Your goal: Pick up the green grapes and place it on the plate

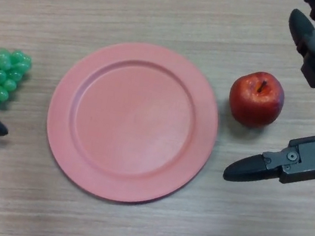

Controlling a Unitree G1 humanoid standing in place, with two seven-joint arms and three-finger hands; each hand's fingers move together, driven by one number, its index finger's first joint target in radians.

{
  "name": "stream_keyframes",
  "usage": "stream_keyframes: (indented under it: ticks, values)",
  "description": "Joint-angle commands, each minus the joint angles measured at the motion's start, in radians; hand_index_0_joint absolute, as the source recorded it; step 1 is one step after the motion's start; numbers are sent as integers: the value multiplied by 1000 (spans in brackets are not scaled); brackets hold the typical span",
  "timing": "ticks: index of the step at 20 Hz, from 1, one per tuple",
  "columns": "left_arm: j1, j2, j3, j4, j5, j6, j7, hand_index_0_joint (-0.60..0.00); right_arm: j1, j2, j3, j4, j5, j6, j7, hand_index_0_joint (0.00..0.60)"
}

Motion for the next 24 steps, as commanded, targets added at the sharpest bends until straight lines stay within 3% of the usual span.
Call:
stream_keyframes:
  ticks: [1,3,4,5,6,15,20,24]
  values:
    - [-24,60,68,-43,17,-81,73,0,-31,-25,-58,-51,42,-154,-32,0]
    - [-17,54,77,-54,15,-65,79,-200,-33,-26,-59,-54,42,-150,-33,0]
    - [-17,50,87,-57,6,-51,100,-350,-33,-26,-60,-57,42,-146,-34,0]
    - [-18,48,95,-55,-5,-41,123,-450,-34,-27,-60,-61,42,-143,-35,0]
    - [-20,49,98,-40,-28,-28,176,-592,-35,-27,-60,-71,44,-135,-38,0]
    - [-6,47,83,23,-40,-11,165,-600,-34,-26,-43,-114,29,-103,-31,0]
    - [92,65,204,-321,-120,82,148,-600,-33,-21,-30,-133,14,-90,-29,0]
    - [164,21,258,-653,-119,137,55,-600,-40,-12,-17,-136,3,-84,-32,0]
